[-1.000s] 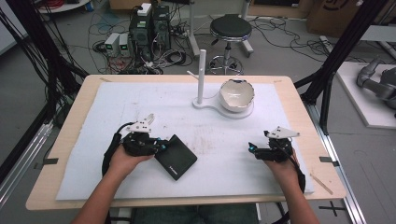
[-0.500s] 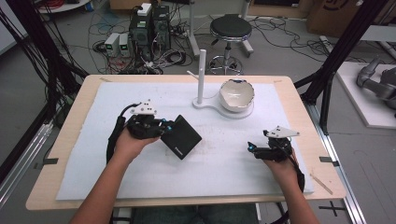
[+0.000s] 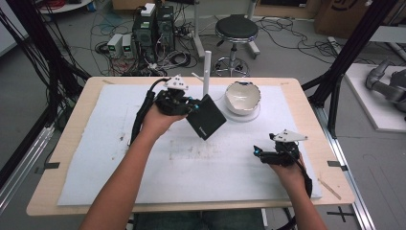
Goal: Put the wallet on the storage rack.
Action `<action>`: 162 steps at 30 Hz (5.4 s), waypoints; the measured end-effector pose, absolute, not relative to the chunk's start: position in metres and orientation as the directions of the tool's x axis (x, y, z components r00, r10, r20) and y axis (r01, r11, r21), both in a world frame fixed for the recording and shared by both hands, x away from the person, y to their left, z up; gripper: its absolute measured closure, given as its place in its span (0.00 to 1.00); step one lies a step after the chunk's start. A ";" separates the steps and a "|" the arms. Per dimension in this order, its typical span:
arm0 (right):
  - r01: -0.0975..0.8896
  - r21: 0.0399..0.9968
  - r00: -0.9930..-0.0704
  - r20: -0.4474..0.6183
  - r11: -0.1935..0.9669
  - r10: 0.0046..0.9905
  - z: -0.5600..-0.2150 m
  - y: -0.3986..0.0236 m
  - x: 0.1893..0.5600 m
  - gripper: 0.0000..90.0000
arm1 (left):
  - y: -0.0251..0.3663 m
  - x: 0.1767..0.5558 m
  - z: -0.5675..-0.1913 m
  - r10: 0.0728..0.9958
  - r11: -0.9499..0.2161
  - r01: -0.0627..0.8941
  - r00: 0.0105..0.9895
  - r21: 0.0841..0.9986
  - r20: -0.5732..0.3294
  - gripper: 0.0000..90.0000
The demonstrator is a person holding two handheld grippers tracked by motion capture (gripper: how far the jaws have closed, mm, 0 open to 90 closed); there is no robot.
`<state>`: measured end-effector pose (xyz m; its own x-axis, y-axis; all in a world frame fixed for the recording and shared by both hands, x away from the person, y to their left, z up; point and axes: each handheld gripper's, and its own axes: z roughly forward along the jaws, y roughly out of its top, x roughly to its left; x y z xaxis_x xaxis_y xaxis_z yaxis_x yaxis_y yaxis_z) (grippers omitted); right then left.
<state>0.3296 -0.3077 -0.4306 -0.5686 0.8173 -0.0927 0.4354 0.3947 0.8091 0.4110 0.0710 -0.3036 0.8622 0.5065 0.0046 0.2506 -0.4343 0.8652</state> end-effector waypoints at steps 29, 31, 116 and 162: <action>0.428 0.812 -0.568 -0.101 0.398 0.817 -0.431 -0.312 0.329 0.22 | -0.051 0.493 -0.258 0.516 -0.443 0.186 0.853 0.877 0.080 0.92; 0.427 0.814 -0.565 -0.102 0.395 0.819 -0.431 -0.313 0.329 0.22 | -0.053 0.496 -0.257 0.518 -0.453 0.179 0.850 0.874 0.094 0.92; 0.425 0.824 -0.560 -0.086 0.374 0.824 -0.431 -0.314 0.340 0.22 | 0.050 0.398 -0.315 0.503 -0.445 0.167 0.859 0.880 0.091 0.24; 0.432 0.814 -0.554 -0.100 0.389 0.826 -0.432 -0.302 0.343 0.22 | 0.205 0.342 -0.377 0.640 -0.289 0.284 0.767 0.914 -0.036 0.18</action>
